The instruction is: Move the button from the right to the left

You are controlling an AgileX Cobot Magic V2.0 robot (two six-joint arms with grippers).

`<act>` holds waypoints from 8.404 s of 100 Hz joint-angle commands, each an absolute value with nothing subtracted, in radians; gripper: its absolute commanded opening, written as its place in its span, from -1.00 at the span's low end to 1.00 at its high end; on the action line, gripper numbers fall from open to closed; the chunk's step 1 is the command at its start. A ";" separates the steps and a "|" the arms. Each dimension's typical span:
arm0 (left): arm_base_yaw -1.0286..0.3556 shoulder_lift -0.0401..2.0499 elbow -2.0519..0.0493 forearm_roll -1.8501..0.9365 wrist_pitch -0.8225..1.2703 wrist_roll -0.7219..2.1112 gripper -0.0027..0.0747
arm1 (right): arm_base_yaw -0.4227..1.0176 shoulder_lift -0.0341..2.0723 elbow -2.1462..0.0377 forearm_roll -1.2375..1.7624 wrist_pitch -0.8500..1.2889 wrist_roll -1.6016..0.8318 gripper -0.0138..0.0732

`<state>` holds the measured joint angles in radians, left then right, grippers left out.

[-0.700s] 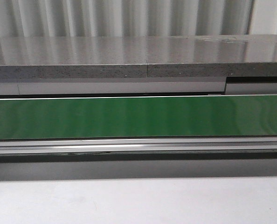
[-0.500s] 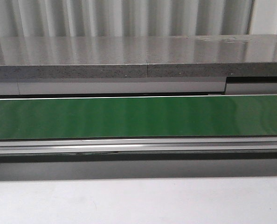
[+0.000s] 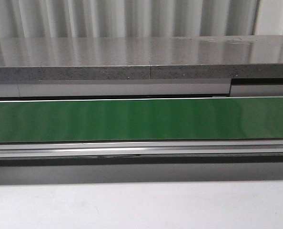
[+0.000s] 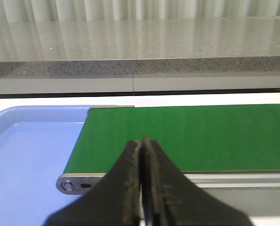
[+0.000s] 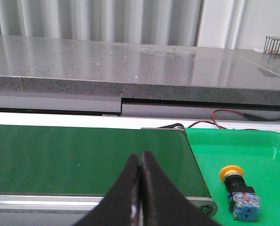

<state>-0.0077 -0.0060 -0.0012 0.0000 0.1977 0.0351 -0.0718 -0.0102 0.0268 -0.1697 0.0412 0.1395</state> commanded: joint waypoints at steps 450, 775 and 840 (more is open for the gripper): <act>-0.008 -0.039 0.022 -0.009 0.119 0.025 -0.98 | -0.223 1.674 -1.334 0.035 0.998 0.129 -0.34; -0.008 0.173 -0.229 0.047 0.174 0.029 -0.98 | -0.002 0.260 -0.470 0.109 0.497 -0.098 -0.84; -0.008 0.606 -0.450 -0.027 0.252 0.020 0.53 | -0.002 0.260 -0.470 0.109 0.497 -0.098 -0.84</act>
